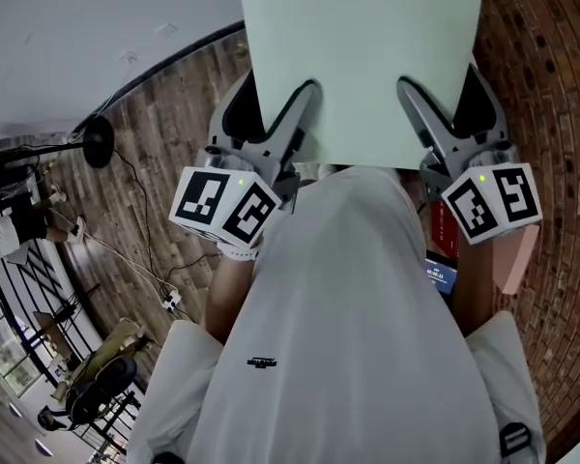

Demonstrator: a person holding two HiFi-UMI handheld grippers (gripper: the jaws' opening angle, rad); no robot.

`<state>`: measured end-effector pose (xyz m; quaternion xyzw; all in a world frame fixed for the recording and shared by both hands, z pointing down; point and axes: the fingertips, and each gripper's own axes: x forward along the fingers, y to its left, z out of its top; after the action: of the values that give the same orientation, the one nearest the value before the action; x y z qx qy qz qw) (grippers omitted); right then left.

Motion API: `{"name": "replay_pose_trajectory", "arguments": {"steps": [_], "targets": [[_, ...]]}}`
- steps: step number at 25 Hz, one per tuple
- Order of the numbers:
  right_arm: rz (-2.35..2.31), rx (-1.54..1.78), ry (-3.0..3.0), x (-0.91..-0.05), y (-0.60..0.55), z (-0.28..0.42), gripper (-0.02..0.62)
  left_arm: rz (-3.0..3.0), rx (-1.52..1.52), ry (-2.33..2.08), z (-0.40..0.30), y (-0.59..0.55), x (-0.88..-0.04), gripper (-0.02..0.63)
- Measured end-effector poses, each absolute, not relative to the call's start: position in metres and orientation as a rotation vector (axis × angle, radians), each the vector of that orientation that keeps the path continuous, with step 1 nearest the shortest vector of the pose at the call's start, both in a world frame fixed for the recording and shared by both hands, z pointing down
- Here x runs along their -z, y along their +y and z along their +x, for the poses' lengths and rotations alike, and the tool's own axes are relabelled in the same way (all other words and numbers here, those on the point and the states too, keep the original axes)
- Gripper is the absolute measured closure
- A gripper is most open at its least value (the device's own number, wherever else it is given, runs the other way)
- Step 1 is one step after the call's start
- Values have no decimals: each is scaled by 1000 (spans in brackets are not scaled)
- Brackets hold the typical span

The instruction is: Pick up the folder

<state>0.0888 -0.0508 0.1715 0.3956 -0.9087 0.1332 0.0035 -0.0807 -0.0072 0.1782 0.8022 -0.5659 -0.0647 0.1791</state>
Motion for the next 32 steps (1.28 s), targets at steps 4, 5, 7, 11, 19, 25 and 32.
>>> {"name": "replay_pose_trajectory", "arguments": {"steps": [4, 5, 7, 11, 19, 25, 32], "targets": [[1259, -405, -2857, -162, -48, 90, 196, 2281, 199, -1590, -80, -5, -171, 282], [1264, -409, -2853, -162, -48, 90, 196, 2278, 201, -1586, -81, -5, -172, 282], [1272, -425, -2844, -164, -49, 88, 195, 2266, 200, -1584, -83, -6, -175, 282], [1264, -453, -2834, -170, -50, 86, 195, 2240, 199, -1583, -85, -5, -182, 282], [1247, -511, -2829, -174, -52, 79, 205, 2205, 207, -1582, -93, -3, -188, 282], [1213, -509, -2826, -177, -51, 70, 213, 2179, 214, -1596, -102, 1, -194, 282], [1203, -501, -2825, -178, -51, 65, 215, 2173, 218, -1602, -106, 1, -195, 282]]}}
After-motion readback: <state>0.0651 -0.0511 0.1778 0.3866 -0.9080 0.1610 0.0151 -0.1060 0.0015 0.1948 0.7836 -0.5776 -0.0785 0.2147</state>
